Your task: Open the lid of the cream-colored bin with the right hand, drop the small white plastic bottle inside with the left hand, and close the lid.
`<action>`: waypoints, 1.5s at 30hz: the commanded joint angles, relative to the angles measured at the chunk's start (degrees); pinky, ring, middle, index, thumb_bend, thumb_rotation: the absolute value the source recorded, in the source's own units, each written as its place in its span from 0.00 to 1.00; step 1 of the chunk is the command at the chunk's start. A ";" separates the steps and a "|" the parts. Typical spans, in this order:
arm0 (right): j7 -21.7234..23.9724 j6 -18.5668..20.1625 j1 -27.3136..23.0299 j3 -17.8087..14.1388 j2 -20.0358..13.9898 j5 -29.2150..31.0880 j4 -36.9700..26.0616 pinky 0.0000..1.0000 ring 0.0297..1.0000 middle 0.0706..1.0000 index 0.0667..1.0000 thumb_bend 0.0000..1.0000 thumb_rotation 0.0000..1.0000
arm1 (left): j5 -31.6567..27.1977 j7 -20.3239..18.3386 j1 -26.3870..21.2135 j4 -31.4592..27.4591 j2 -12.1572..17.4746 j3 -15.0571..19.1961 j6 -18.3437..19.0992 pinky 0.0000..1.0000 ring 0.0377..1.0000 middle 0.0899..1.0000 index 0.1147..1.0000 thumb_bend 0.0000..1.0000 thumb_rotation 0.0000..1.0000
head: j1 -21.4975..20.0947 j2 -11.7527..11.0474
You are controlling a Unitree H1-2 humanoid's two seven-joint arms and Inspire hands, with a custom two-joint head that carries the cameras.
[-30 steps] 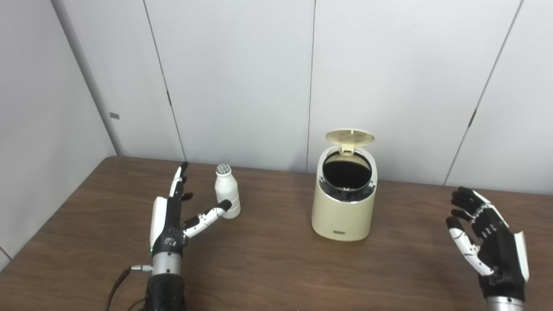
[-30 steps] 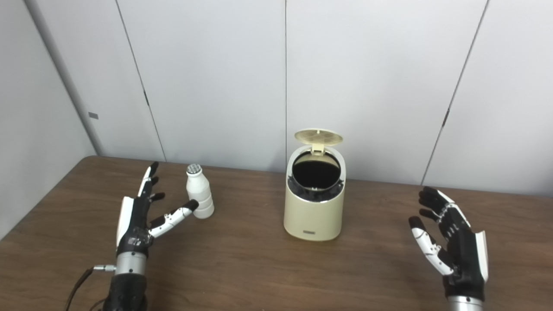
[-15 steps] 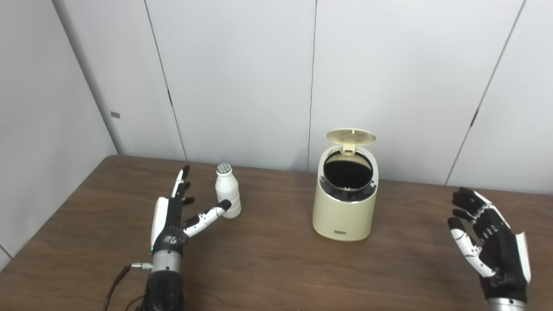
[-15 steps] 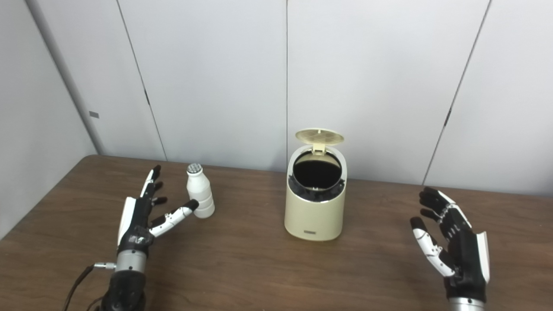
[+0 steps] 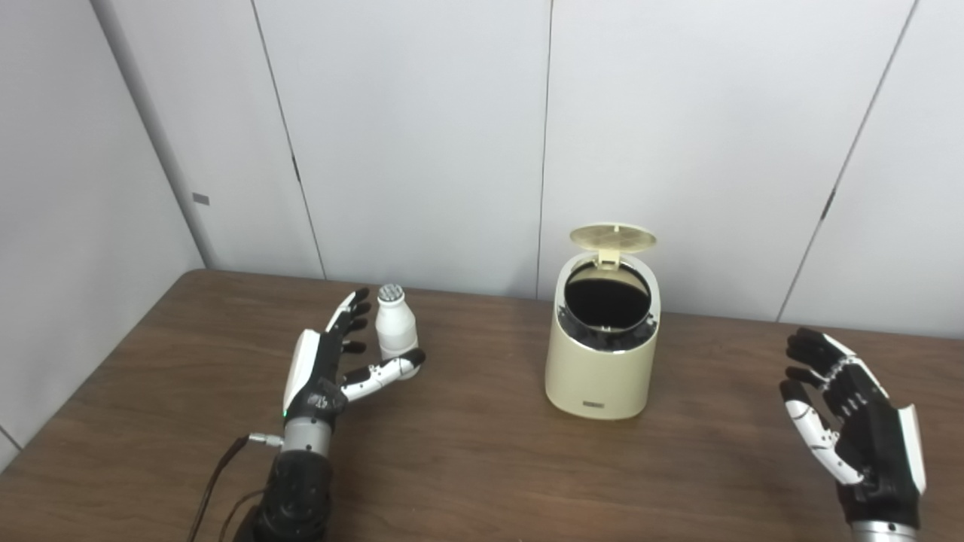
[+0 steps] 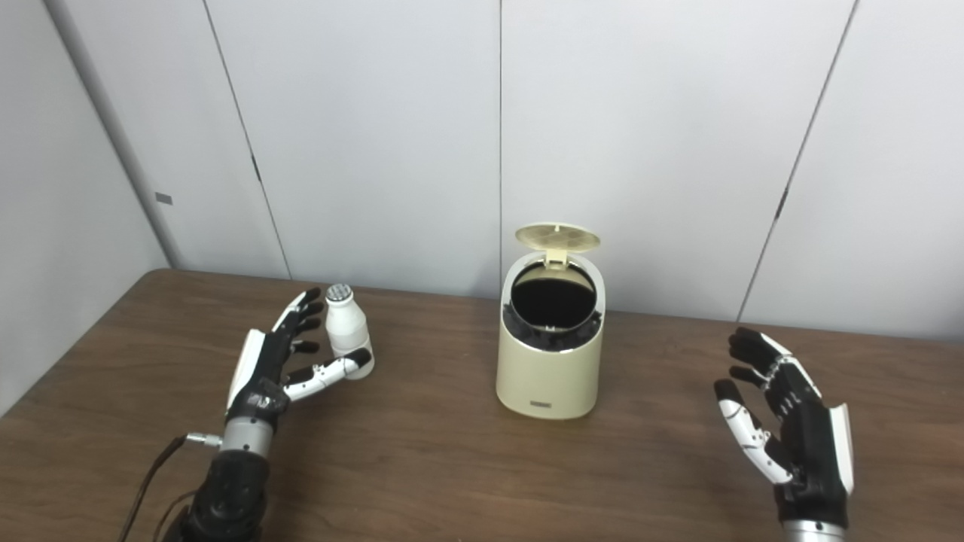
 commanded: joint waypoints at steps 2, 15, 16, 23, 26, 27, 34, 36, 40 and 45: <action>0.46 -1.78 2.11 -0.39 -0.53 -0.13 0.33 0.71 0.77 0.76 0.75 0.18 0.35 | 1.35 0.59 -3.42 0.17 1.52 -0.69 -1.79 0.80 0.90 0.90 0.93 1.00 0.33 | 0.04 0.09; 0.76 -1.78 2.76 -0.30 -0.39 -0.89 -1.52 0.68 0.75 0.74 0.73 0.17 0.37 | 2.29 1.54 -5.82 3.70 1.58 -1.31 -1.12 0.76 0.86 0.88 0.92 1.00 0.31 | -0.57 0.29; 0.80 -1.79 2.76 -0.30 -0.39 -0.86 -1.60 0.67 0.75 0.74 0.73 0.16 0.34 | 2.25 1.60 -5.86 3.93 1.53 -1.40 -1.33 0.75 0.86 0.87 0.90 1.00 0.28 | -0.62 0.31; 1.07 -1.68 2.88 -0.34 -0.18 -0.50 -1.96 0.65 0.73 0.74 0.72 0.16 0.29 | 1.23 3.65 -6.84 7.46 0.83 -1.32 -5.06 0.68 0.77 0.75 0.77 1.00 0.17 | -0.81 0.36; 0.86 -1.65 2.97 -0.33 -0.04 -0.93 -2.37 0.64 0.73 0.73 0.72 0.17 0.33 | 1.20 3.62 -7.34 8.53 1.02 -1.59 -5.31 0.66 0.76 0.74 0.76 1.00 0.17 | -0.86 0.46; 0.85 -1.64 3.01 -0.33 0.00 -0.96 -2.47 0.64 0.72 0.73 0.72 0.17 0.33 | 1.21 3.47 -7.51 8.71 1.07 -1.68 -5.18 0.66 0.76 0.74 0.76 1.00 0.17 | -0.89 0.48; 0.92 -1.29 3.26 -0.33 0.21 -1.22 -3.28 0.64 0.73 0.73 0.72 0.16 0.31 | 0.78 3.59 -8.43 10.25 0.92 -1.76 -5.72 0.65 0.73 0.70 0.71 1.00 0.14 | -1.19 0.61; 1.17 -1.34 3.34 -0.32 0.19 -0.84 -3.22 0.65 0.74 0.74 0.72 0.16 0.31 | 1.12 5.70 -9.00 11.20 0.21 -0.98 -5.34 0.62 0.69 0.67 0.67 1.00 0.12 | -1.39 0.65; 1.27 -1.58 3.46 -0.33 0.19 -0.85 -3.15 0.65 0.74 0.74 0.72 0.17 0.33 | 1.44 11.60 -10.25 13.07 -1.50 1.22 -5.84 0.49 0.56 0.54 0.53 0.94 0.02 | -1.39 0.78; 1.60 -1.76 3.68 -0.30 0.34 -0.50 -3.32 0.64 0.73 0.74 0.72 0.18 0.36 | 1.84 18.42 -12.15 17.13 -2.88 2.91 -9.22 0.36 0.41 0.43 0.45 0.53 0.00 | -1.72 0.79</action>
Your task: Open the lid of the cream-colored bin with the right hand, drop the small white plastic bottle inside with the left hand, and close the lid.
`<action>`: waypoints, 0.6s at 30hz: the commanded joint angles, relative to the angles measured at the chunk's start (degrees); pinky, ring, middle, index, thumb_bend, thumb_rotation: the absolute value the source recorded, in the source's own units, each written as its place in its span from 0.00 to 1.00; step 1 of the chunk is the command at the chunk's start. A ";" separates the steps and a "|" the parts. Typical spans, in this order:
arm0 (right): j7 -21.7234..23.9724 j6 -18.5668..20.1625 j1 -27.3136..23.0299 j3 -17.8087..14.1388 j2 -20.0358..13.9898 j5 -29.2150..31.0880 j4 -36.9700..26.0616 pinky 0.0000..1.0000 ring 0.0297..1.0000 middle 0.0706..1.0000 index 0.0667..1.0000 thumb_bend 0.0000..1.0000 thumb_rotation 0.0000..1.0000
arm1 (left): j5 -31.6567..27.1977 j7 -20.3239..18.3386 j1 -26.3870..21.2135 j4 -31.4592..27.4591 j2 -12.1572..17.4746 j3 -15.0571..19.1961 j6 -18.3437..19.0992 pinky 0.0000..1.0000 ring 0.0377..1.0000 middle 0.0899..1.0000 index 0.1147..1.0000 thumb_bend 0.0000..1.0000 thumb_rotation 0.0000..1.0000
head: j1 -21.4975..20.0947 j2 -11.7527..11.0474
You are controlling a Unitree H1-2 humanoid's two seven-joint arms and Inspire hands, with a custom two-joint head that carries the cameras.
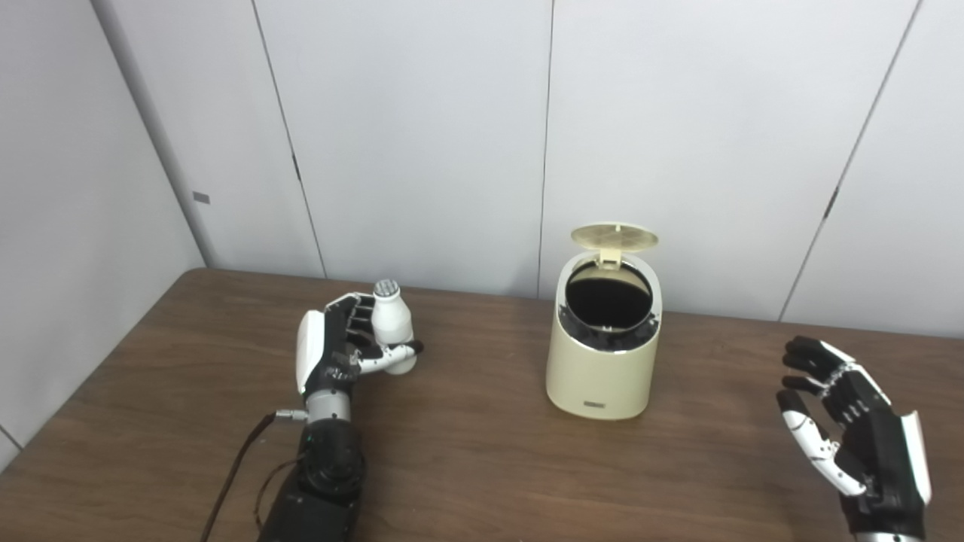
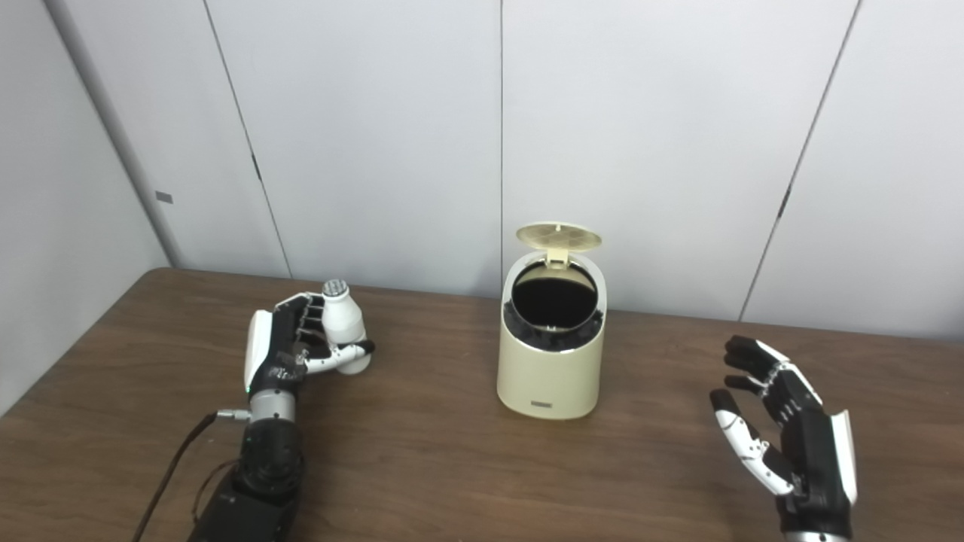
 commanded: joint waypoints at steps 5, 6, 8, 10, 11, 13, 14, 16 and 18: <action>0.19 -1.71 1.90 -0.32 0.11 -0.20 -0.17 0.63 0.73 0.74 0.72 0.18 0.37 | -0.23 4.16 -3.69 1.43 0.94 0.50 -5.27 0.31 0.40 0.41 0.43 0.50 0.00 | 0.09 0.27; 0.20 -1.68 1.88 -0.37 0.23 -0.12 -0.16 0.63 0.73 0.73 0.72 0.19 0.38 | -0.35 4.15 -3.66 1.57 1.03 0.46 -5.66 0.32 0.40 0.41 0.43 0.50 0.00 | 0.09 0.27; 0.21 -1.69 1.84 -0.42 0.34 -0.12 -0.12 0.64 0.73 0.73 0.72 0.19 0.39 | -0.34 4.16 -3.57 1.72 1.20 0.32 -6.04 0.32 0.40 0.41 0.43 0.50 0.00 | 0.09 0.27; 0.27 -1.68 1.85 -0.41 0.30 -0.29 -0.13 0.64 0.73 0.73 0.72 0.19 0.40 | -0.18 4.17 -3.48 1.77 1.33 0.20 -6.21 0.31 0.40 0.41 0.43 0.50 0.00 | 0.09 0.27; 0.42 -1.67 1.87 -0.40 0.27 -0.12 -0.15 0.64 0.73 0.73 0.72 0.18 0.40 | -0.24 4.07 -3.38 1.67 1.34 0.18 -6.28 0.31 0.40 0.41 0.43 0.50 0.00 | -0.06 0.31; 0.58 -1.70 1.88 -0.36 0.24 0.04 -0.19 0.64 0.73 0.73 0.72 0.18 0.39 | -0.41 3.82 -3.10 1.22 1.28 0.19 -6.21 0.32 0.41 0.41 0.43 0.50 0.00 | -0.06 0.33; 0.40 -1.72 1.88 -0.36 0.24 -0.41 -0.20 0.63 0.73 0.73 0.72 0.18 0.38 | -0.52 3.63 -2.94 1.01 1.29 0.15 -6.33 0.32 0.41 0.41 0.43 0.51 0.00 | -0.11 0.34; 0.29 -1.65 1.90 -0.36 0.35 -0.66 -0.26 0.62 0.72 0.73 0.72 0.18 0.38 | -0.50 3.35 -2.62 0.50 1.37 -0.07 -6.55 0.31 0.40 0.41 0.43 0.50 0.00 | -0.21 0.36; 0.35 -1.66 1.90 -0.34 0.48 -0.42 -0.28 0.63 0.72 0.73 0.72 0.19 0.38 | -0.43 3.05 -2.09 -0.46 1.45 -0.51 -7.46 0.31 0.40 0.41 0.43 0.50 0.00 | -0.41 0.30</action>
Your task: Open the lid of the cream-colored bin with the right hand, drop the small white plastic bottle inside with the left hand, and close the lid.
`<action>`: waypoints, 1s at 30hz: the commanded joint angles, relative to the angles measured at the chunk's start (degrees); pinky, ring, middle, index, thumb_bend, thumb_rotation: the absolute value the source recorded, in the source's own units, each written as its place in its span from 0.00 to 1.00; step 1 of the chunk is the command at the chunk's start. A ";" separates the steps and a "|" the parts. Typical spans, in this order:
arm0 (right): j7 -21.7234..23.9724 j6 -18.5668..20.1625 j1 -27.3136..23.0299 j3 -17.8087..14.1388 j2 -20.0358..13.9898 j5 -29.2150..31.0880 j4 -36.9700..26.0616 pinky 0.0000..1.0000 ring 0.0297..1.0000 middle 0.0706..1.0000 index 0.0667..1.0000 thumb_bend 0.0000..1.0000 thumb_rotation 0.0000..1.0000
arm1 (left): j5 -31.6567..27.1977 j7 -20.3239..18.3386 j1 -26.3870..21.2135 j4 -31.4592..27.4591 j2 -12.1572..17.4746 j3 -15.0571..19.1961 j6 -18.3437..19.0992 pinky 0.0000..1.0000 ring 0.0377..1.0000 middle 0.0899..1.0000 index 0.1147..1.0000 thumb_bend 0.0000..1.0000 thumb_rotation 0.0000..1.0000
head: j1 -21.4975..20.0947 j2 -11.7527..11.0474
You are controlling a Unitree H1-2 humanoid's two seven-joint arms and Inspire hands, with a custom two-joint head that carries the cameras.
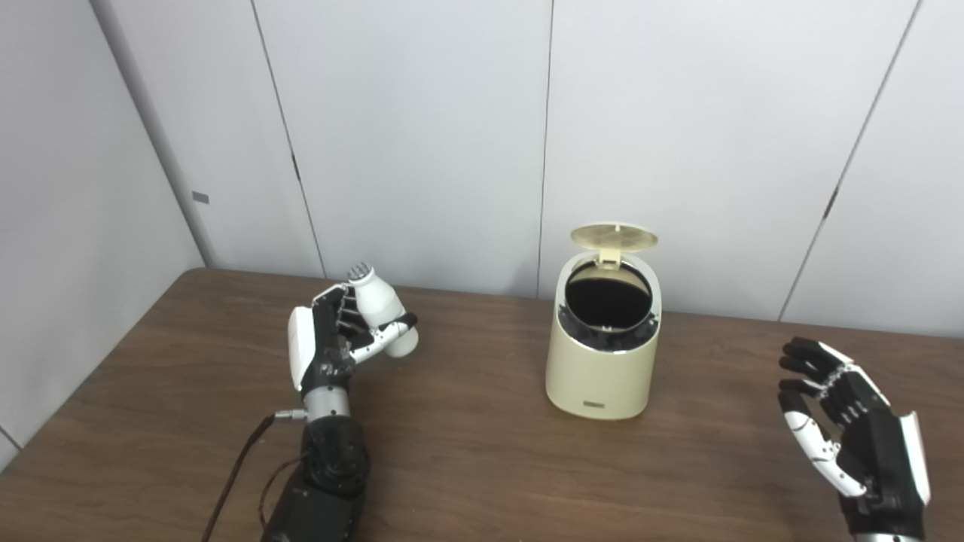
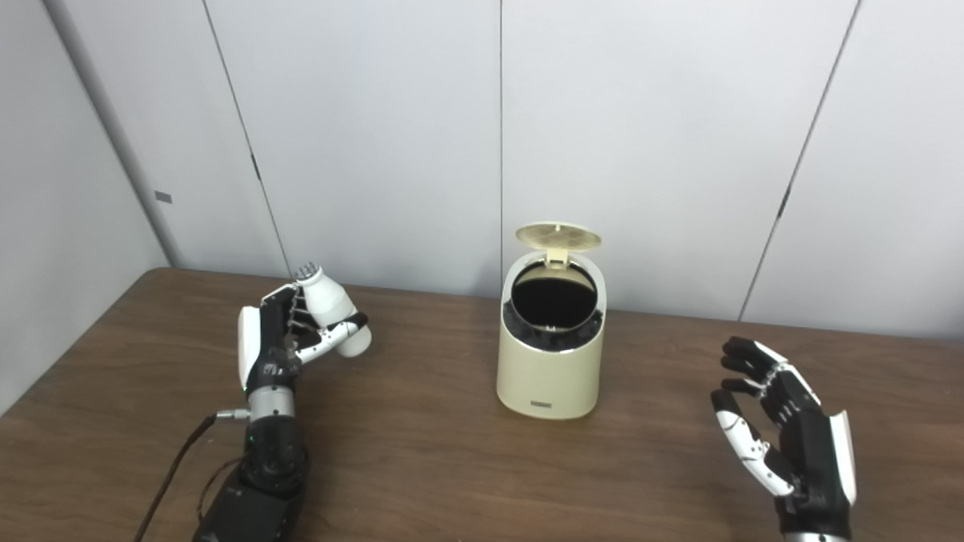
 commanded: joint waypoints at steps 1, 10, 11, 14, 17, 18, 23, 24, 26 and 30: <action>-0.22 -1.51 1.77 -0.18 0.40 -0.62 -0.21 0.62 0.72 0.73 0.72 0.19 0.38 | 0.80 0.21 -1.05 -3.23 1.06 -0.55 -2.99 0.31 0.40 0.41 0.44 0.50 0.00 | 0.03 0.04; -0.50 -0.99 1.64 -0.14 0.59 -1.88 -0.15 0.64 0.73 0.74 0.73 0.20 0.41 | 6.83 0.25 2.04 -10.75 2.41 -4.78 -9.95 0.31 0.39 0.42 0.46 0.50 0.00 | -0.47 -0.22; -0.34 -0.66 1.66 -0.07 0.65 -1.67 -0.30 0.64 0.73 0.73 0.73 0.20 0.40 | 7.53 0.30 2.26 -11.88 2.49 -5.14 -10.78 0.31 0.39 0.42 0.46 0.50 0.00 | -0.67 -0.28; -0.14 0.04 1.68 0.11 0.87 -1.47 -0.55 0.67 0.74 0.74 0.73 0.20 0.41 | 8.99 -0.09 2.54 -14.89 2.58 -5.77 -12.31 0.32 0.39 0.43 0.45 0.50 0.00 | -1.00 -0.43; -0.22 0.21 1.64 0.20 1.15 -1.48 -0.41 0.68 0.75 0.75 0.74 0.20 0.40 | 9.59 -1.72 2.69 -19.59 2.07 -6.28 -12.10 0.32 0.39 0.44 0.45 0.50 0.00 | -1.14 -0.55; -0.33 0.23 1.60 0.22 1.30 -1.55 -0.36 0.68 0.75 0.75 0.73 0.20 0.40 | 9.77 -2.30 2.74 -20.98 1.89 -6.37 -11.57 0.33 0.40 0.44 0.44 0.50 0.00 | -1.23 -0.59; -0.77 -0.56 1.25 0.49 1.47 -2.95 0.34 0.69 0.75 0.75 0.73 0.18 0.36 | 10.69 -5.07 2.32 -27.07 1.16 -7.74 -13.10 0.36 0.42 0.44 0.41 0.50 0.00 | -1.60 -0.87; -0.99 -0.81 1.14 0.56 1.46 -3.62 0.57 0.68 0.75 0.75 0.73 0.18 0.35 | 11.56 -4.95 2.19 -27.43 1.16 -7.85 -13.50 0.36 0.43 0.44 0.41 0.50 0.00 | -1.70 -0.95; -1.00 -0.55 1.08 0.61 1.63 -3.85 0.55 0.67 0.75 0.75 0.73 0.18 0.37 | 13.85 -4.21 1.73 -28.19 1.07 -8.30 -15.31 0.37 0.43 0.44 0.40 0.50 0.00 | -2.16 -1.23; -1.07 0.02 1.09 0.70 2.48 -3.59 0.59 0.70 0.76 0.75 0.73 0.18 0.36 | 14.50 -3.08 0.57 -29.34 1.67 -11.13 -16.95 0.37 0.43 0.44 0.41 0.50 0.00 | -3.78 -1.67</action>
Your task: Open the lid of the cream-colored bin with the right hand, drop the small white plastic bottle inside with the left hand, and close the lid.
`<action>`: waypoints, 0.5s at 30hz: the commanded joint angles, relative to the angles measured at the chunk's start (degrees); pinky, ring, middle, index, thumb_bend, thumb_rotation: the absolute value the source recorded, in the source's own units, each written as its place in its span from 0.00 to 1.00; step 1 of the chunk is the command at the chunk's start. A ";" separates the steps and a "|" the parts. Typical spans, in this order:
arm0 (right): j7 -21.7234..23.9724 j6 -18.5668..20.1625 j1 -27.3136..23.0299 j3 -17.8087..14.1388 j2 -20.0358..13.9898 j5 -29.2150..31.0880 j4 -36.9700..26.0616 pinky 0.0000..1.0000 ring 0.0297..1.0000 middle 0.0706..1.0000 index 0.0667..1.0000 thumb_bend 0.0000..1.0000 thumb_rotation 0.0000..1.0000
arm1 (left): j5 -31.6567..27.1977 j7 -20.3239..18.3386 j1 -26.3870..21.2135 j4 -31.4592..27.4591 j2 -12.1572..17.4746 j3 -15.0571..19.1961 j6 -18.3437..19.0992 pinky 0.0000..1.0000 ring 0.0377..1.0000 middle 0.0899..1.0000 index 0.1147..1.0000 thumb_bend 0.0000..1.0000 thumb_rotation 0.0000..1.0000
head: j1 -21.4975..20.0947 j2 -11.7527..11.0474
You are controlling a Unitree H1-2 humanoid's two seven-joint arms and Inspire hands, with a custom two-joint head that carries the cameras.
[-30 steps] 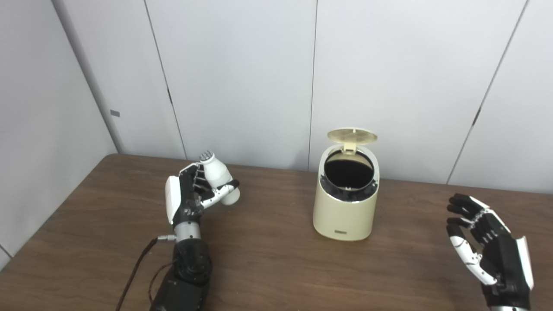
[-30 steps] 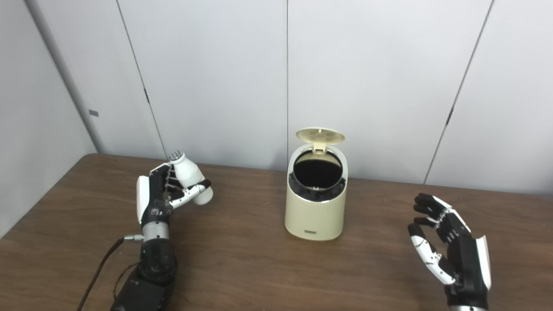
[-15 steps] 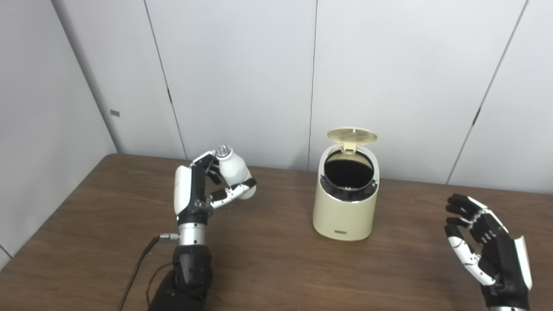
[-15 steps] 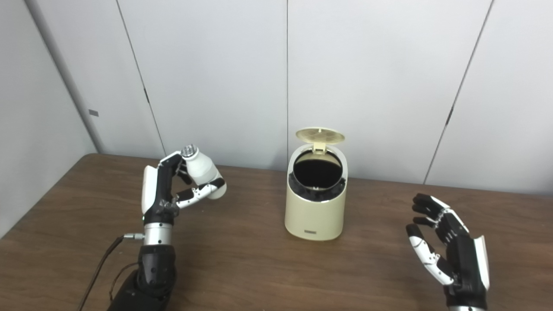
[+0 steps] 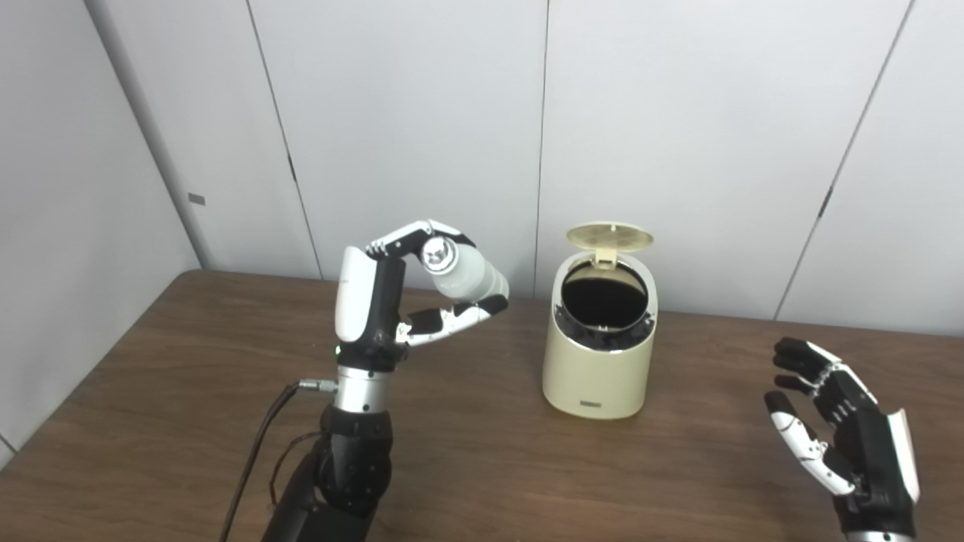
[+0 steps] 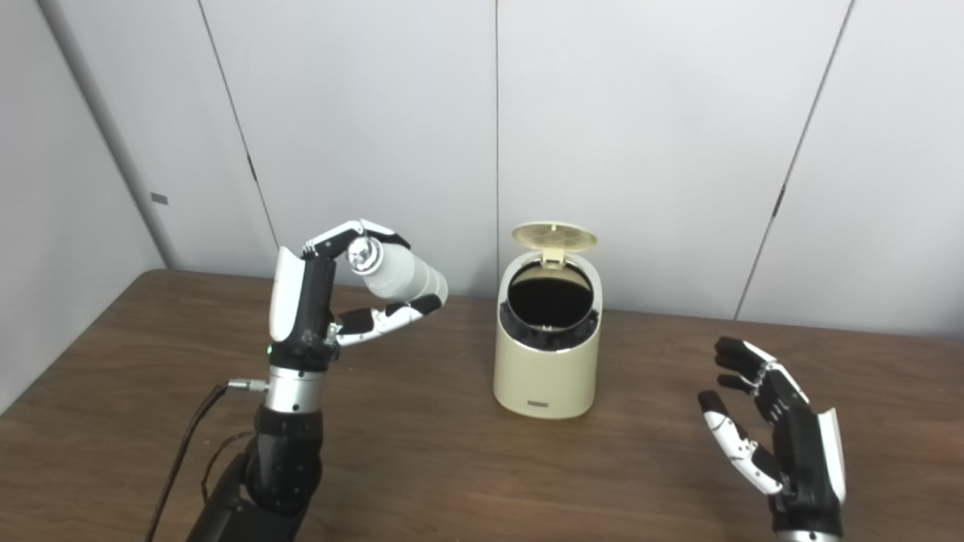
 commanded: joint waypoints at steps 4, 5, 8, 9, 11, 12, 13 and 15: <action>-1.18 -1.24 1.04 0.56 2.08 -1.08 1.58 0.71 0.77 0.75 0.73 0.20 0.39 | 1.72 2.02 -4.05 -3.15 1.08 -2.52 -1.86 0.36 0.42 0.44 0.41 0.50 0.00 | -1.64 -0.16; -1.30 -1.13 1.01 0.52 2.21 -1.09 1.69 0.71 0.77 0.75 0.73 0.20 0.39 | 2.00 2.29 -4.26 -3.34 1.10 -3.04 -1.87 0.35 0.42 0.44 0.42 0.50 0.00 | -1.76 -0.12; -1.74 -1.09 0.92 0.44 2.58 -1.18 2.10 0.73 0.78 0.76 0.74 0.21 0.37 | 1.98 2.69 -4.74 -3.75 1.21 -4.30 -1.87 0.35 0.41 0.44 0.41 0.50 0.00 | -2.30 -0.02; -2.09 -1.24 0.85 0.40 2.65 -1.48 2.37 0.73 0.77 0.76 0.74 0.21 0.36 | 2.07 2.75 -4.91 -3.88 1.22 -4.68 -1.87 0.35 0.41 0.45 0.41 0.50 0.00 | -2.46 -0.03; -2.51 -1.31 0.81 0.45 2.79 -1.98 2.51 0.71 0.76 0.75 0.74 0.22 0.38 | 2.29 3.17 -5.27 -3.93 1.36 -5.43 -1.88 0.35 0.41 0.45 0.42 0.50 0.00 | -3.06 -0.12; -2.52 -1.22 0.83 0.55 2.90 -2.00 2.43 0.72 0.77 0.75 0.74 0.22 0.41 | 2.40 4.02 -5.64 -3.80 1.76 -6.40 -1.89 0.34 0.41 0.45 0.42 0.50 0.00 | -3.51 -0.20; -2.51 -1.15 0.85 0.63 2.98 -2.00 2.35 0.73 0.77 0.76 0.74 0.23 0.43 | 2.42 4.73 -5.90 -3.68 2.12 -7.15 -1.88 0.34 0.40 0.45 0.42 0.50 0.00 | -3.63 -0.22; -2.52 -1.08 0.97 0.83 3.30 -1.96 2.16 0.73 0.78 0.76 0.74 0.23 0.45 | 2.77 6.97 -6.66 -3.09 2.96 -9.27 -1.88 0.34 0.40 0.45 0.42 0.50 0.00 | -4.64 -0.44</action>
